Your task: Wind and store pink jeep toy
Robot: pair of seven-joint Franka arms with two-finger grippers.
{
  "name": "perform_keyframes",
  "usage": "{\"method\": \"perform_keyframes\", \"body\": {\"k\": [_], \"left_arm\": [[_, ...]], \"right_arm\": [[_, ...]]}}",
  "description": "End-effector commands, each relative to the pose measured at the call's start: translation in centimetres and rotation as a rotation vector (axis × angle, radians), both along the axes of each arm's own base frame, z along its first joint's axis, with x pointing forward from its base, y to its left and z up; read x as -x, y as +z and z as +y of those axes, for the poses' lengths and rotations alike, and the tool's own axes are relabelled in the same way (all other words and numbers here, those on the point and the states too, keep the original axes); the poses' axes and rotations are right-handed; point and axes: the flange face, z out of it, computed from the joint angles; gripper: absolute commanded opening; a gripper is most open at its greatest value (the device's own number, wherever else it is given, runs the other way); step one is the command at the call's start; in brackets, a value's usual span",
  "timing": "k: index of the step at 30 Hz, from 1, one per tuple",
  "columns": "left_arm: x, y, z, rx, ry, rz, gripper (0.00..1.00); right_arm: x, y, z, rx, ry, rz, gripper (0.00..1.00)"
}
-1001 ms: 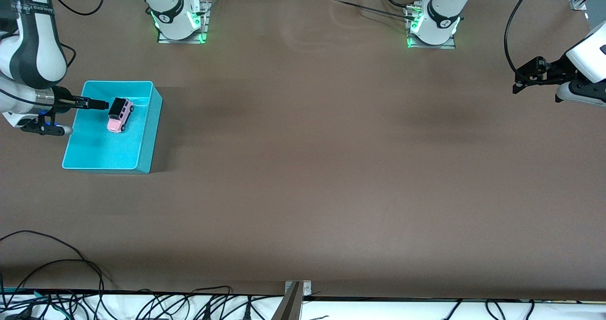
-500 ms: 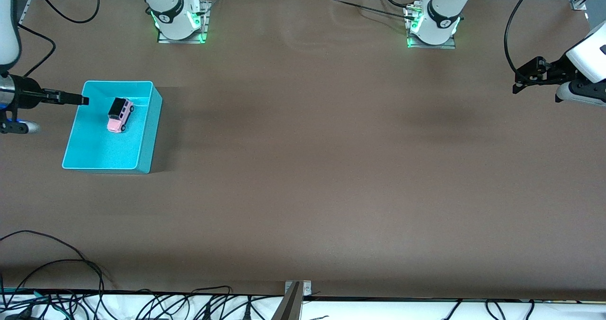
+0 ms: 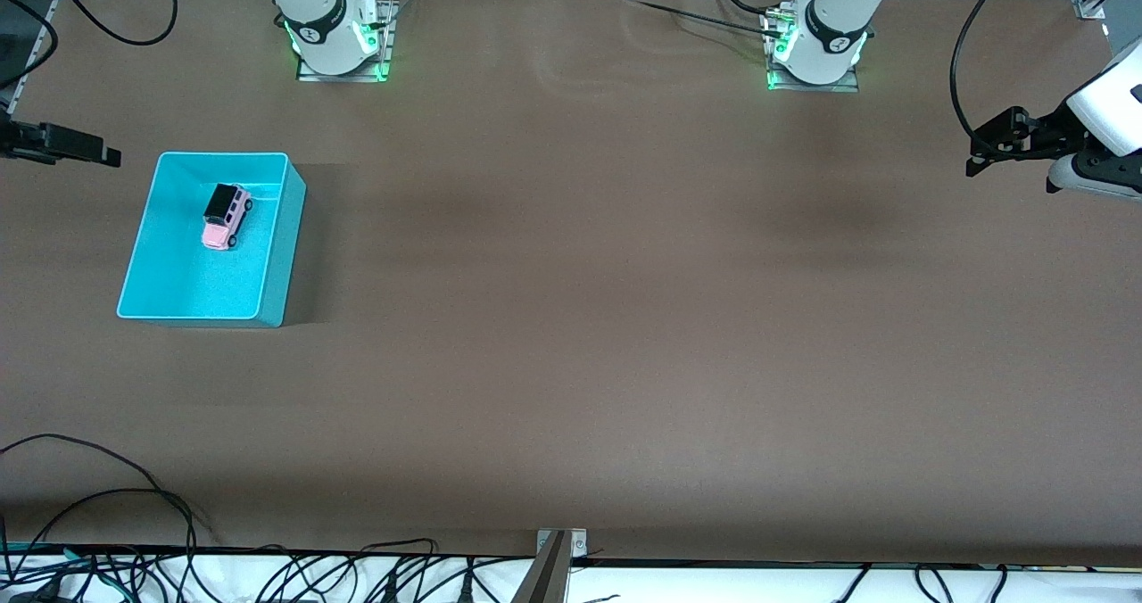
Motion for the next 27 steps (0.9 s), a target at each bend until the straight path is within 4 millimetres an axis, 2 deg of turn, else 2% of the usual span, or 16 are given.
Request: {"method": "perform_keyframes", "body": {"k": [1, 6, 12, 19, 27], "left_arm": [[0.5, 0.7, 0.2, -0.018, 0.000, -0.007, 1.00], [0.5, 0.7, 0.2, -0.018, 0.000, -0.007, 1.00], [0.5, 0.7, 0.2, -0.018, 0.000, -0.007, 1.00], [0.5, 0.7, 0.2, -0.018, 0.000, -0.007, 1.00], [0.5, 0.7, 0.2, -0.018, 0.000, -0.007, 1.00]], "right_arm": [[0.6, 2.3, 2.8, 0.010, -0.022, -0.037, 1.00], [0.2, 3.1, 5.6, 0.029, -0.040, -0.091, 1.00], [-0.2, 3.0, 6.6, 0.059, 0.003, -0.145, 1.00], [-0.7, 2.8, 6.7, 0.100, 0.120, -0.206, 1.00], [-0.3, 3.9, 5.2, 0.098, 0.133, -0.228, 1.00]]}}
